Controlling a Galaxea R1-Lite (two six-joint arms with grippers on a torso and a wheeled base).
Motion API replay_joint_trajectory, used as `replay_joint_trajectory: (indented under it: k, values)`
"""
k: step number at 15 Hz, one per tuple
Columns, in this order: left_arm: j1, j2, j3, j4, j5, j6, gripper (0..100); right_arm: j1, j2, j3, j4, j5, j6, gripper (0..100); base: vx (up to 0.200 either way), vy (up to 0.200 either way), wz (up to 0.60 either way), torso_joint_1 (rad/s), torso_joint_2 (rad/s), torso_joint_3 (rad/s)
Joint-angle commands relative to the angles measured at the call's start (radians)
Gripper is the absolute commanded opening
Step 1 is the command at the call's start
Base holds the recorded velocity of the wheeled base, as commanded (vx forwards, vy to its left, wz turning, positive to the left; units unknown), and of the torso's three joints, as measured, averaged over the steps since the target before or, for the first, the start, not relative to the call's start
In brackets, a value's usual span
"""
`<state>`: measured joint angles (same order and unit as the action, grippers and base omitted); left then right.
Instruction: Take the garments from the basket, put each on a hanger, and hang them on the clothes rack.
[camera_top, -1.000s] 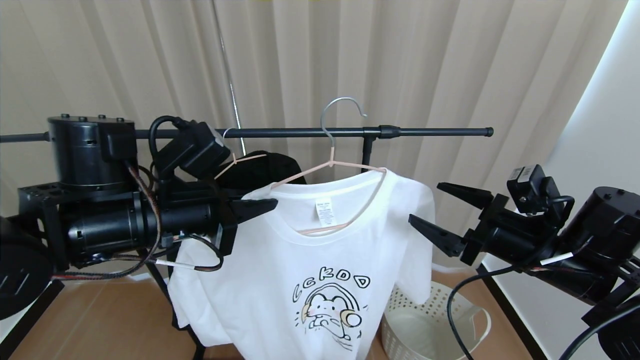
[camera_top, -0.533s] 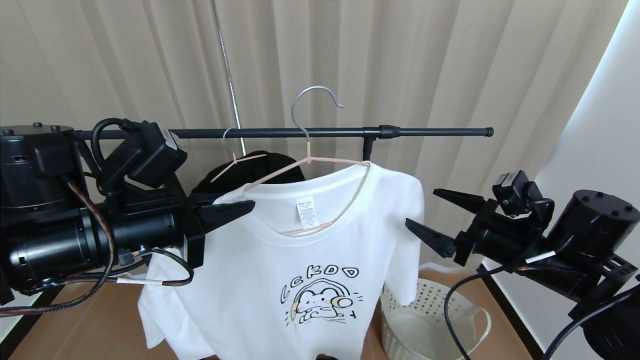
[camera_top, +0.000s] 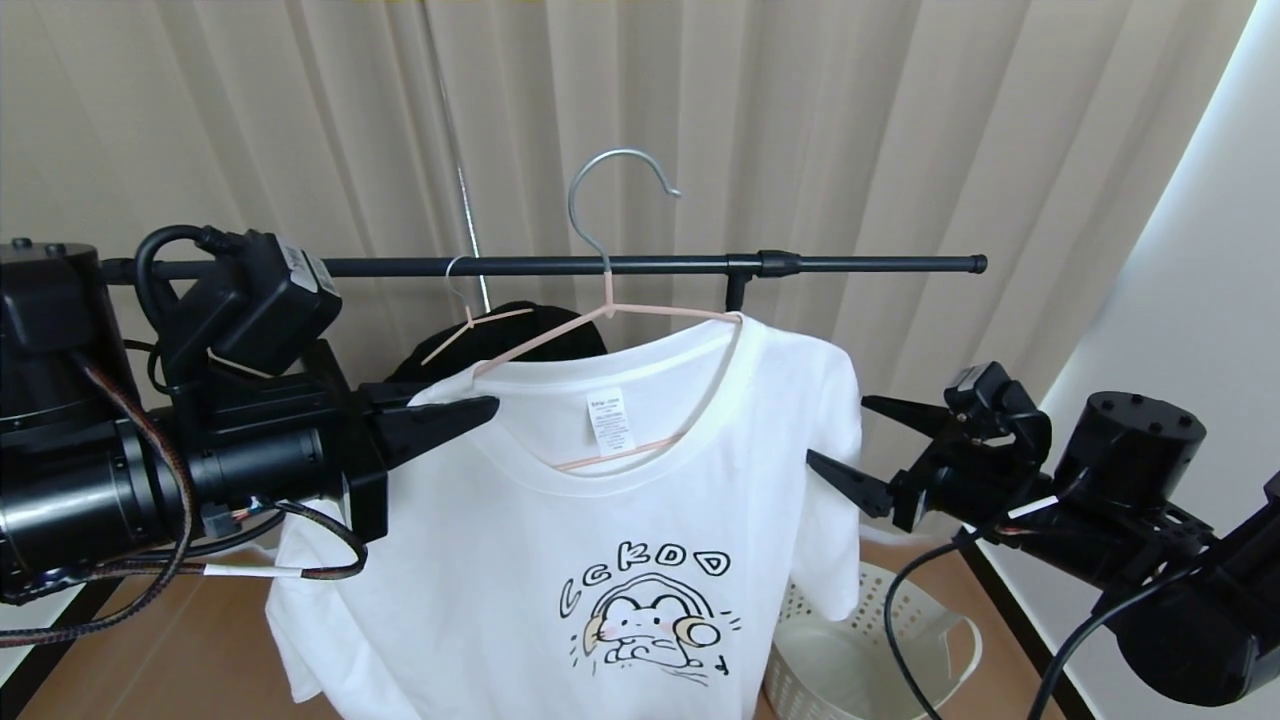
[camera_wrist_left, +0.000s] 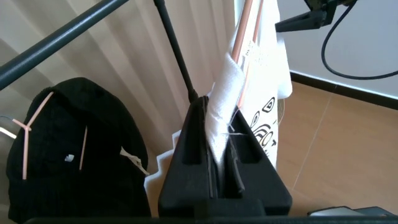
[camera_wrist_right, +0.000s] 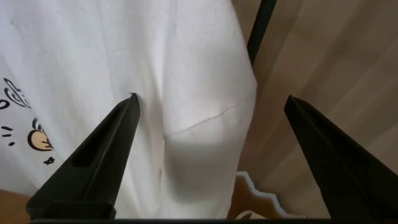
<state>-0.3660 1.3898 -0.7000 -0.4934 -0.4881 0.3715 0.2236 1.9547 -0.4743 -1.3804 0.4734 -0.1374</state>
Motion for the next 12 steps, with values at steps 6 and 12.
replay_joint_trajectory:
  k: [6,12]
  values:
    - [-0.005,-0.011,0.008,-0.001,0.000,0.000,0,-0.012,0.026,-0.015,0.000,-0.002,0.001,0,0.000,0.000,0.00,0.000,0.00,0.000]
    - [-0.001,-0.017,0.036,-0.002,0.002,-0.002,0,-0.052,0.021,-0.035,0.001,0.001,0.004,0,0.000,0.000,0.00,0.000,0.00,0.000]
